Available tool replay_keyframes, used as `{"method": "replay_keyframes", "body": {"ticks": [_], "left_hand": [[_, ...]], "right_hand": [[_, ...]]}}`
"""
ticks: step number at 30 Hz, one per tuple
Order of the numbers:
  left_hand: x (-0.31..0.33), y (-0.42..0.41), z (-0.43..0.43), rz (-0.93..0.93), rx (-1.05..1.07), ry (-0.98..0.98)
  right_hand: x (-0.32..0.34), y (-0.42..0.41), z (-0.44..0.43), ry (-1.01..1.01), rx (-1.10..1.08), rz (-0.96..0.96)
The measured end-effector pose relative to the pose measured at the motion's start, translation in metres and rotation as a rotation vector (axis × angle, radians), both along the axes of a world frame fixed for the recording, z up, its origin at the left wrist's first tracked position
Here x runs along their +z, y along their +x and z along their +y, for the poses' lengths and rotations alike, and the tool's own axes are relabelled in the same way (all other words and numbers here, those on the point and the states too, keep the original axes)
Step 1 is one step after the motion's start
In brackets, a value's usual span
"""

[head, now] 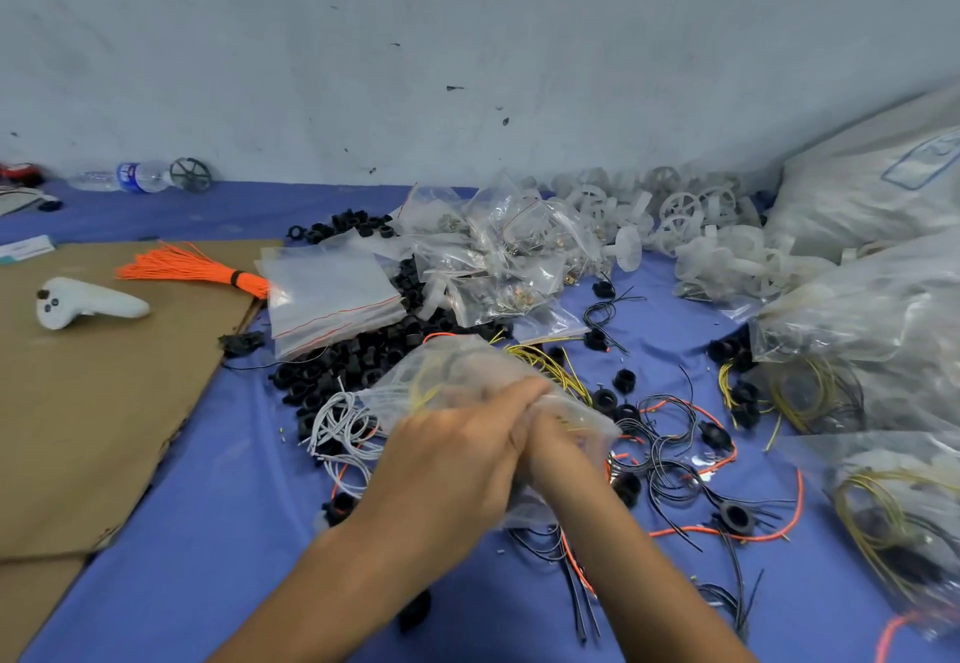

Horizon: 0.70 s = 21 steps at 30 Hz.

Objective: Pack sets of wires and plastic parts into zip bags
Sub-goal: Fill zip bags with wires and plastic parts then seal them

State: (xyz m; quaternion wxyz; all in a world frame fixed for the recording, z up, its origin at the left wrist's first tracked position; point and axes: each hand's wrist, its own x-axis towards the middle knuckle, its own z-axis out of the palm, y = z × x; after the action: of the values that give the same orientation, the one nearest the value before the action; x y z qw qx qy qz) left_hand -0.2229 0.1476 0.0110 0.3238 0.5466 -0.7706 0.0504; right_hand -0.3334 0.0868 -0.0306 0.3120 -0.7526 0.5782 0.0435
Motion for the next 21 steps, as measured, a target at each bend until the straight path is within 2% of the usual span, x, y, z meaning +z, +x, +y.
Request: {"method": "replay_keyframes", "body": {"ticks": [1,2,3,4,5,6,10,11,14,16,18,21], "left_hand": [[0.001,-0.001,0.000,-0.017,-0.005,-0.013],[0.003,0.000,-0.002,-0.032,0.016,-0.031],[0.005,0.001,-0.006,-0.022,0.054,-0.026],[0.007,0.004,-0.010,0.019,0.102,0.006],[0.011,0.009,-0.015,0.085,0.140,0.037],[0.015,0.015,-0.020,0.161,0.165,0.061],[0.040,0.051,-0.056,0.332,0.214,0.096],[0.048,0.062,-0.067,0.357,0.236,0.089],[0.072,0.091,-0.095,0.448,0.274,0.019],[0.084,0.105,-0.106,0.489,0.276,-0.041],[0.093,0.115,-0.111,0.470,0.290,-0.085],[0.099,0.120,-0.113,0.428,0.314,-0.102]], "right_hand": [[0.002,0.011,0.000,-0.189,-0.065,0.222],[0.012,0.012,-0.007,-0.143,0.067,0.226],[0.016,0.004,-0.017,-0.231,0.371,0.241],[0.032,0.019,-0.019,-0.465,0.302,0.194],[0.053,0.026,-0.019,-0.332,0.425,0.098],[0.066,0.023,-0.014,-0.316,0.474,0.070],[0.103,0.012,-0.008,-0.547,0.577,0.002],[0.113,0.007,-0.005,-0.632,0.547,-0.093],[0.129,0.001,0.011,-0.932,0.358,-0.617],[0.116,0.010,0.019,-0.962,0.304,-0.800],[0.087,0.024,0.016,-0.906,0.338,-0.737],[0.029,0.050,0.000,-0.733,0.529,-0.318]]}}
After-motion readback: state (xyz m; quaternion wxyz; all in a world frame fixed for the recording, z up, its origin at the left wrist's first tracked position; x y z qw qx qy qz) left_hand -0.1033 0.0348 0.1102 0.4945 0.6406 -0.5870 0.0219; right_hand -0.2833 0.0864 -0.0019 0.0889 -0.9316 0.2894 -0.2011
